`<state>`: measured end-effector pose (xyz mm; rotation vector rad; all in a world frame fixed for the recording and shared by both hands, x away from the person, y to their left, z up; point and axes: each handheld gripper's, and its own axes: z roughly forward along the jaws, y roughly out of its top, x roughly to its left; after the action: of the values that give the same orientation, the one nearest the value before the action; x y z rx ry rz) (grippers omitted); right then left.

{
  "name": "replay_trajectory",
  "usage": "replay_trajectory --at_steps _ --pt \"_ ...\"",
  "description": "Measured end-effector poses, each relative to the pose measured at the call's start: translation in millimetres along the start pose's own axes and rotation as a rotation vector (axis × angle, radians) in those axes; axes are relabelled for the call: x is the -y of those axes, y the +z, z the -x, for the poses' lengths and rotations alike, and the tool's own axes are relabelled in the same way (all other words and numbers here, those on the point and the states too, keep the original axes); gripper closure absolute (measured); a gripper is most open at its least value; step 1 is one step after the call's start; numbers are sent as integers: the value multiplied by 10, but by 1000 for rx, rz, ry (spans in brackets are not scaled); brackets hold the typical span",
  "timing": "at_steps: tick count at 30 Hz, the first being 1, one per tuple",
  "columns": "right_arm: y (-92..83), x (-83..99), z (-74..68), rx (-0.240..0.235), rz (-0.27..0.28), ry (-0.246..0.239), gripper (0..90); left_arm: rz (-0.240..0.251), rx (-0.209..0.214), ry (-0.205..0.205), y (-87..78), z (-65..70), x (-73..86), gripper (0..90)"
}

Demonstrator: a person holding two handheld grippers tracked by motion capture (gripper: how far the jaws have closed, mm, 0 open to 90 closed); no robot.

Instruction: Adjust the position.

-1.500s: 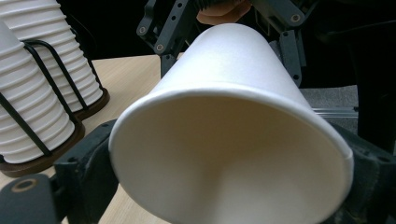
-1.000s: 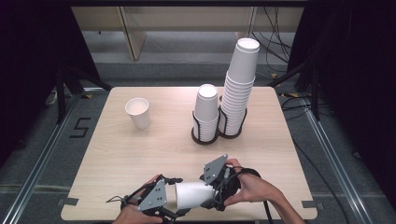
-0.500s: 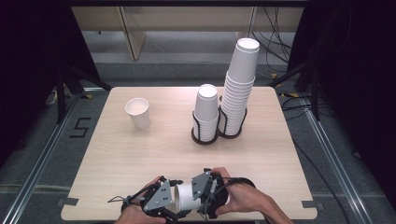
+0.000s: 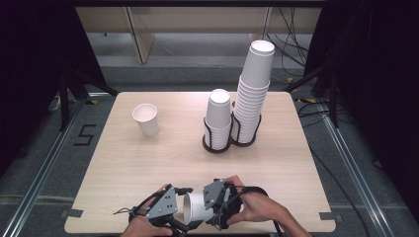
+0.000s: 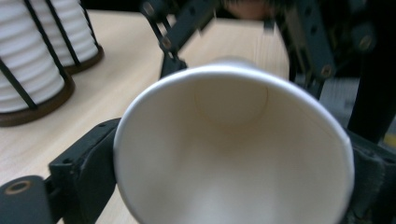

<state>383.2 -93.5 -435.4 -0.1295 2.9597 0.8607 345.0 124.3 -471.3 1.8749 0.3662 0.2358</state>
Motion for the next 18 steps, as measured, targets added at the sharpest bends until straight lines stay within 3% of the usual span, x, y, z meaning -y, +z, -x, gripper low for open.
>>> replay_trajectory --at_steps 1,4,6,9,12,18 --pt "-7 20 65 -21 50 -44 219 40 -4 -27 -11 -12 -2 47" --pt "-90 81 130 -37 143 1 220 119 10 -102 -41 -65 10 37" --pt "-129 112 155 -63 201 47 220 136 -4 -135 -70 -87 14 39" --pt "-165 158 210 -65 258 71 220 156 -8 -198 -72 -104 20 34" --pt "-171 166 223 -64 282 83 220 168 -17 -178 -65 -87 16 50" --pt "-129 151 223 -76 328 110 218 203 -33 -203 -72 -73 7 54"
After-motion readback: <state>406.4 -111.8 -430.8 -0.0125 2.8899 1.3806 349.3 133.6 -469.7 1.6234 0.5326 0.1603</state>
